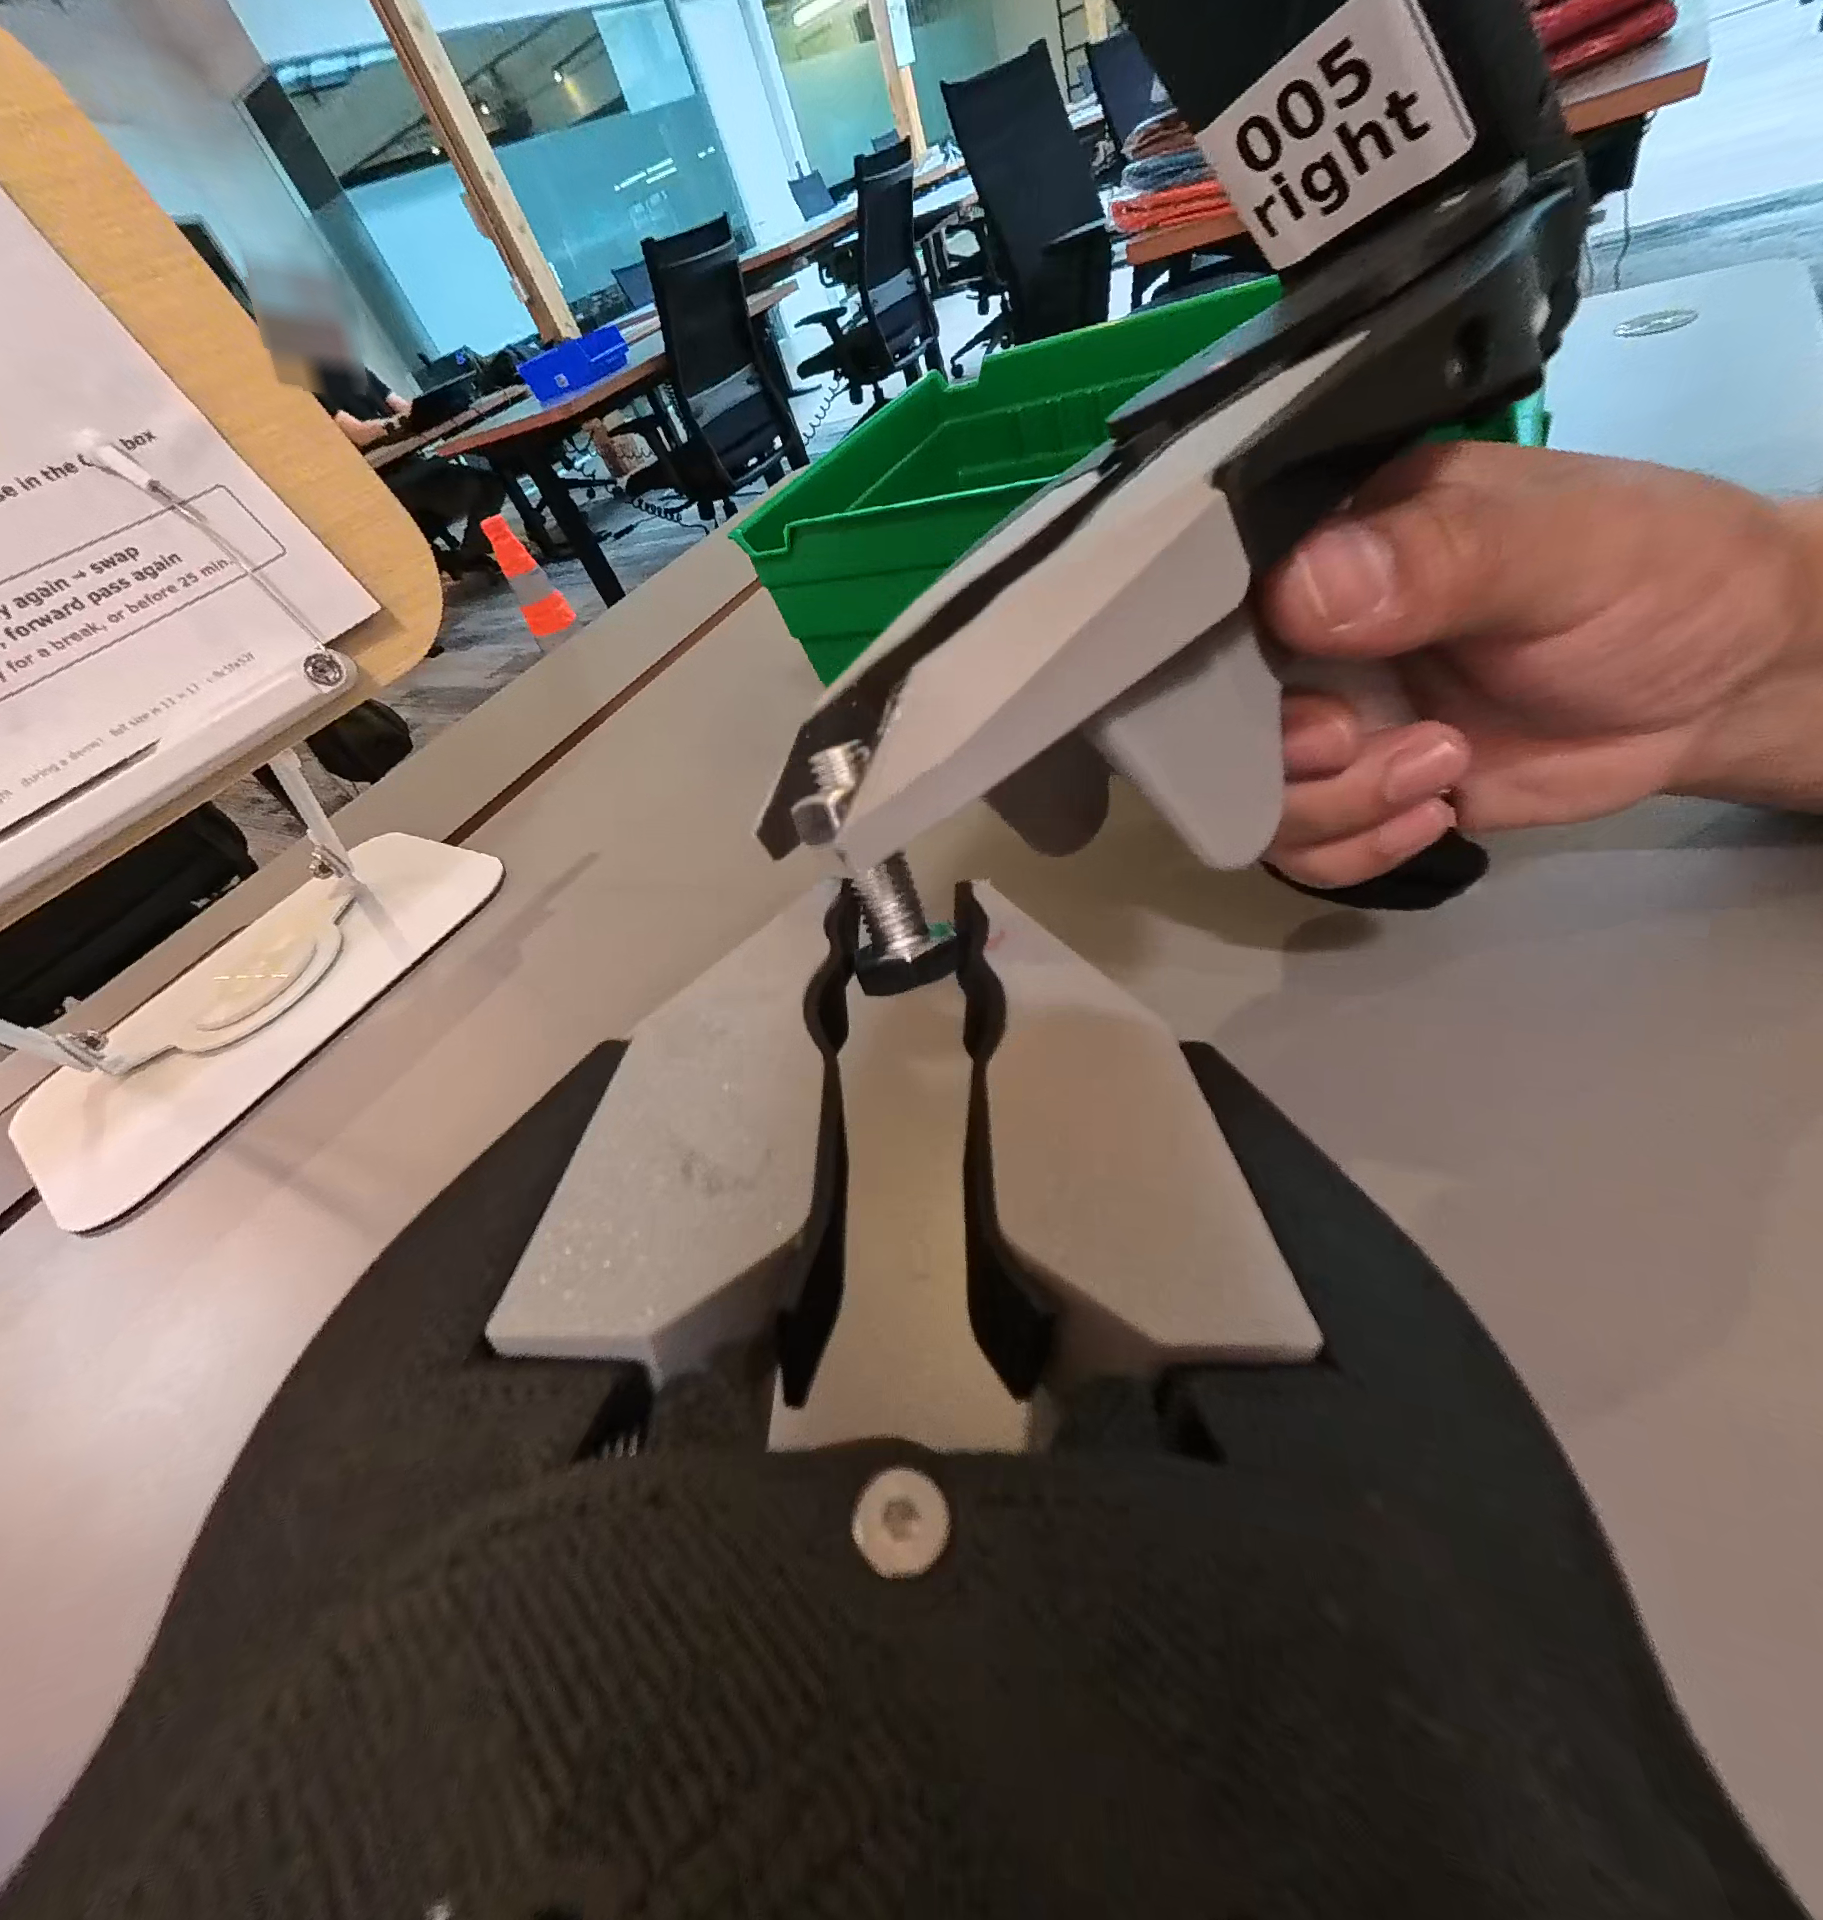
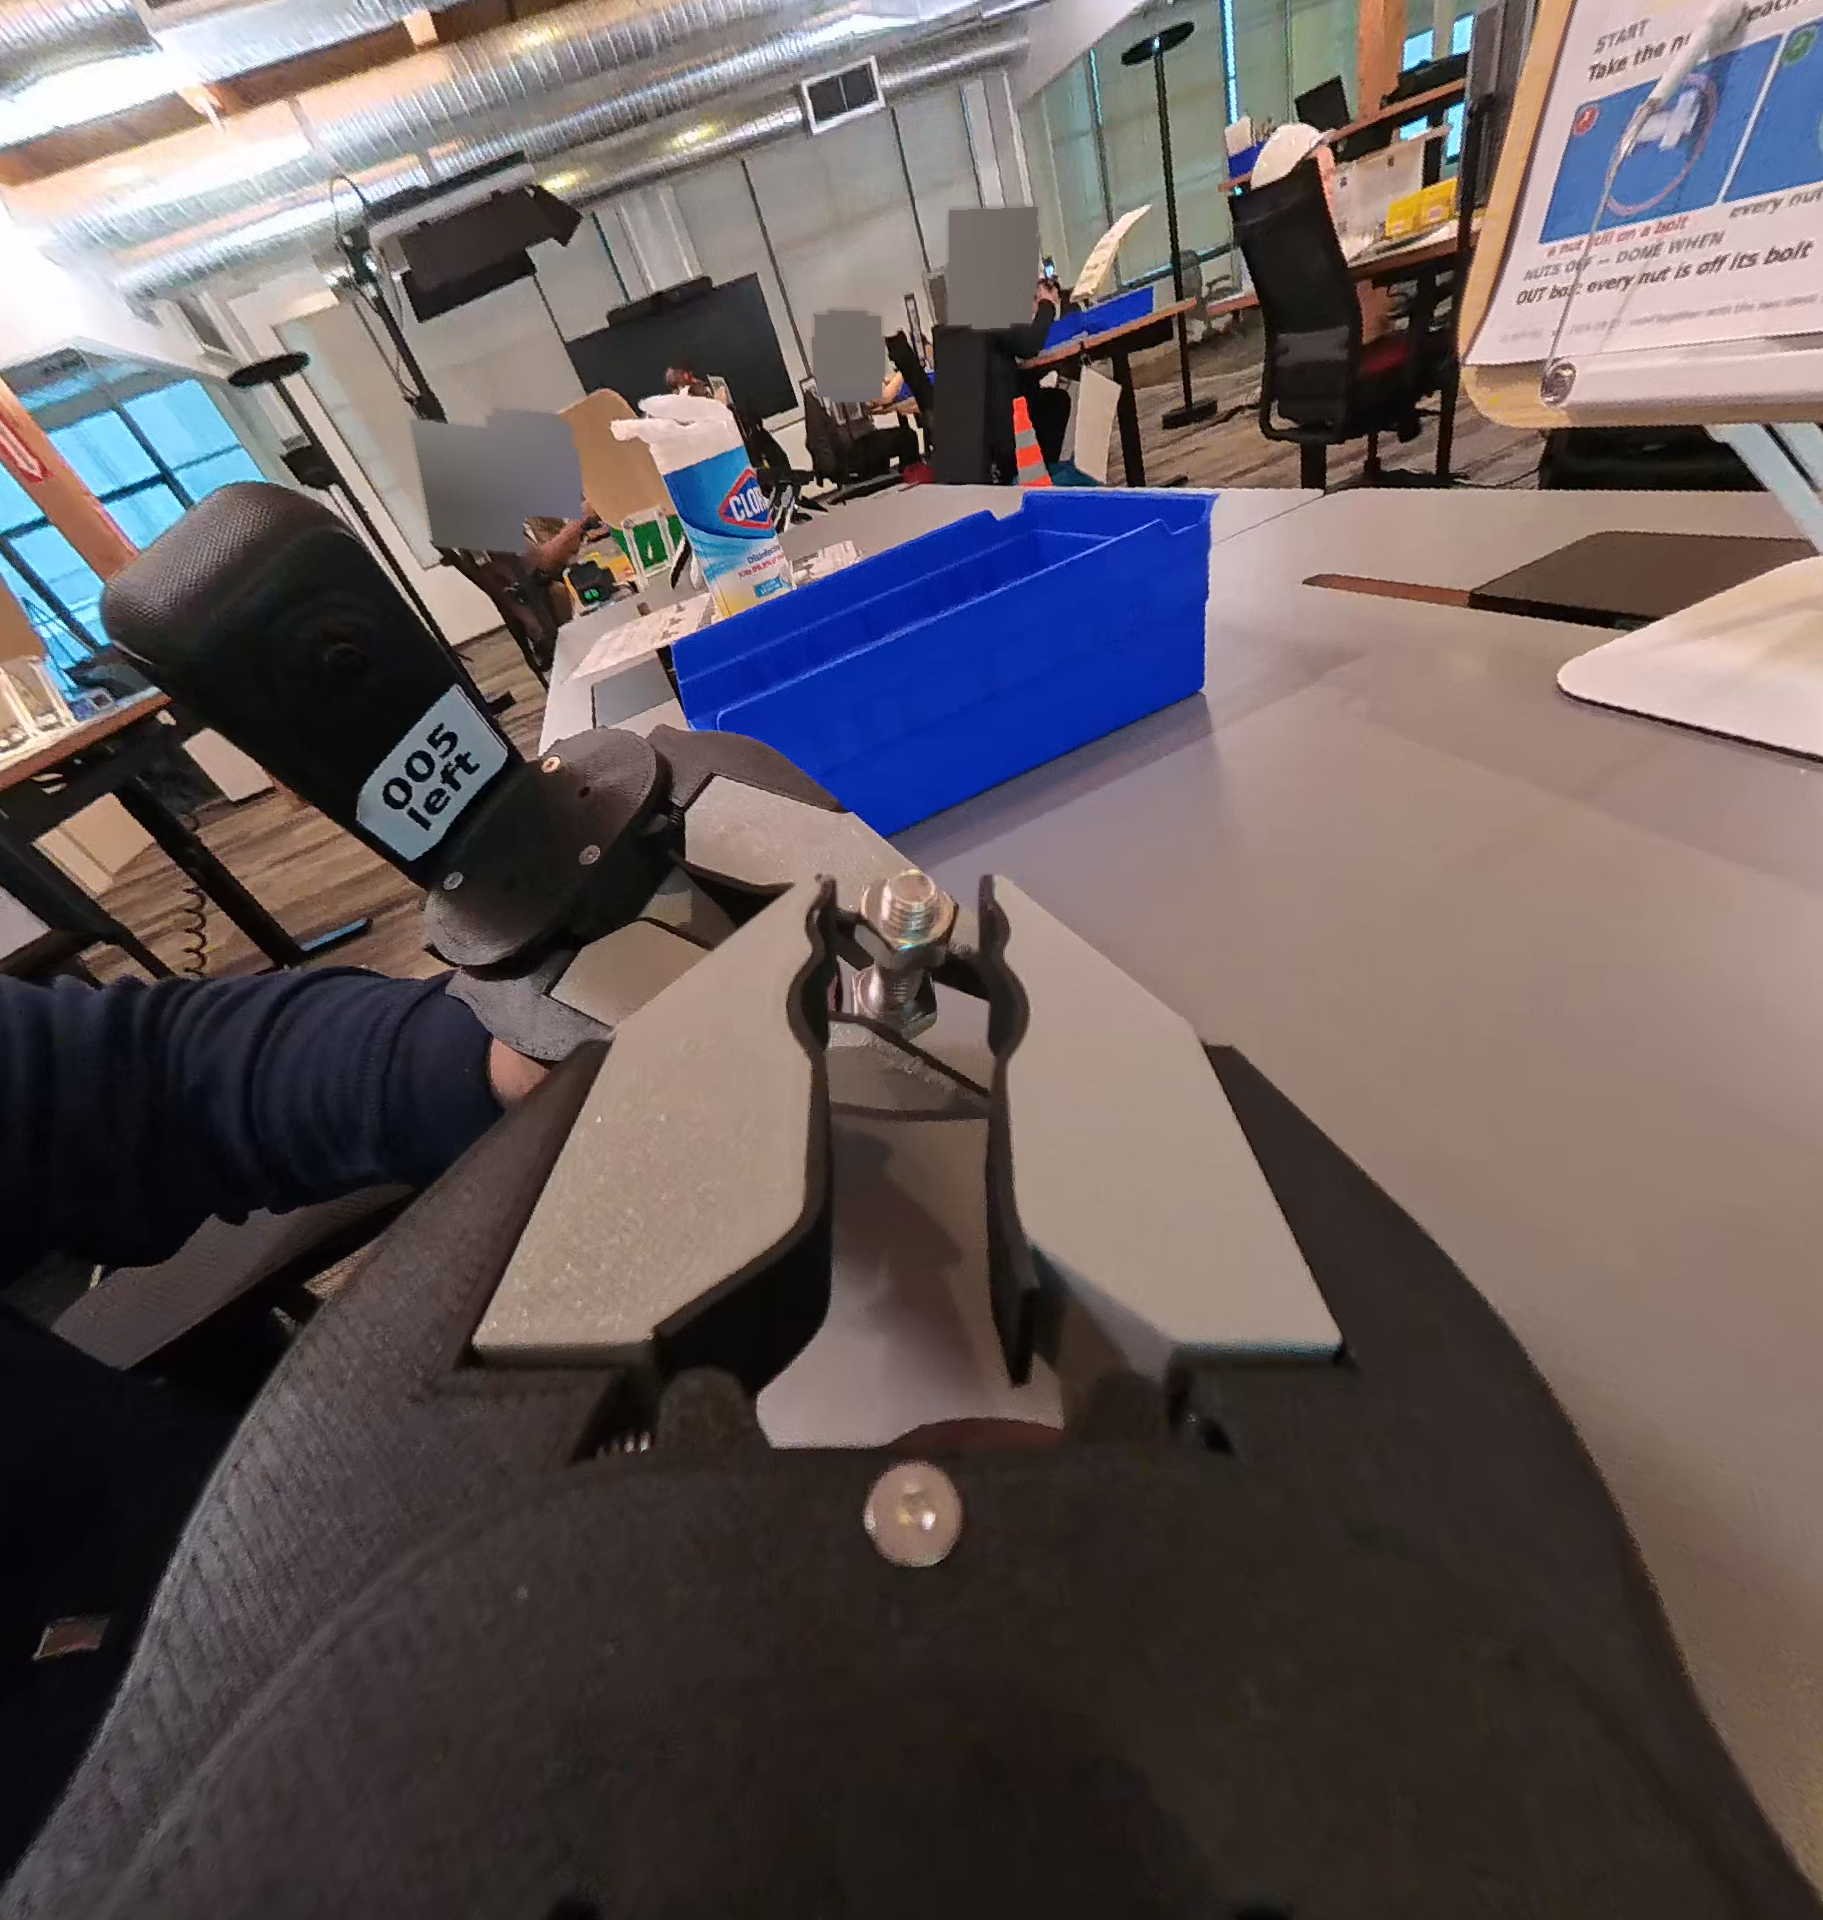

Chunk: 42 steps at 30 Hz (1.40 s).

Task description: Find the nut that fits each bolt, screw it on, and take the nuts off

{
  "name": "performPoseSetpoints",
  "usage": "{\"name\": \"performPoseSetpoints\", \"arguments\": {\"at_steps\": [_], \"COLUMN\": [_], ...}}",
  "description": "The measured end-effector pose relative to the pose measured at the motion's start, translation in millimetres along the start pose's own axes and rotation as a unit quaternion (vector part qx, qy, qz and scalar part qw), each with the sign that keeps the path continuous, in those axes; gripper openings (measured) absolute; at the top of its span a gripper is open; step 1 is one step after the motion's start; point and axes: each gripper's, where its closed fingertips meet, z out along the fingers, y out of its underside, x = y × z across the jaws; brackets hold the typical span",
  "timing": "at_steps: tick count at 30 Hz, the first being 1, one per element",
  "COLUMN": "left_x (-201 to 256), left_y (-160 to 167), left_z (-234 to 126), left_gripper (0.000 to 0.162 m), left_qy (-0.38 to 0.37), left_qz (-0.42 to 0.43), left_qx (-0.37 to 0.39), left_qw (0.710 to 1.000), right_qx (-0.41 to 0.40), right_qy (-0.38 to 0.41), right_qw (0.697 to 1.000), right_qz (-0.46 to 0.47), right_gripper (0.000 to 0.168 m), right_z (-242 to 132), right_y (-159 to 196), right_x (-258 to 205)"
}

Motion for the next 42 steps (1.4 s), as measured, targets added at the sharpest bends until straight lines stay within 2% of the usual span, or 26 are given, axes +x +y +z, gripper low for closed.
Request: {"name": "performPoseSetpoints", "arguments": {"at_steps": [6, 15, 19, 25, 29, 33, 39, 42], "left_x": [1.9, -1.7, -2.5, -0.6, 2.2, 3.2, -1.2, -2.6], "left_y": [2.0, 6.0, 7.8, 10.0, 9.4, 6.5, 1.4, 0.4], "left_z": [1.4, 0.6, 0.1, 0.0, -1.7, -4.0, -6.8, -7.8], "left_gripper": [0.016, 0.018, 0.008, 0.007, 0.007, 0.007, 0.007, 0.007], "left_qy": [0.001, 0.025, 0.033, 0.065, 0.107, 0.117, 0.092, 0.085], "left_qz": [0.004, -0.056, -0.076, -0.129, -0.188, -0.195, -0.163, -0.157], "left_qx": [-0.005, -0.001, -0.005, -0.006, -0.002, 0.006, 0.015, 0.016], "left_qw": [1.0, 0.998, 0.997, 0.989, 0.976, 0.974, 0.982, 0.984], "right_qx": [-0.006, -0.047, -0.051, -0.056, -0.048, -0.023, -0.027, -0.035], "right_qy": [0.0, 0.086, 0.075, 0.07, 0.033, -0.021, -0.002, 0.021], "right_qw": [1.0, 0.992, 0.994, 0.994, 0.998, 0.996, 0.999, 0.999], "right_qz": [-0.01, -0.076, -0.068, -0.059, 0.004, 0.086, 0.039, 0.001], "right_gripper": [0.016, 0.016, 0.016, 0.016, 0.016, 0.015, 0.033, 0.033], "right_z": [-0.5, -1.6, 0.5, 1.6, 1.4, -0.6, -1.0, 0.4], "right_y": [1.1, 11.7, 14.3, 16.4, 16.4, 10.9, 9.2, 11.0], "right_x": [-1.1, 19.1, 16.4, 16.5, 15.0, 11.4, 10.2, 11.4]}}
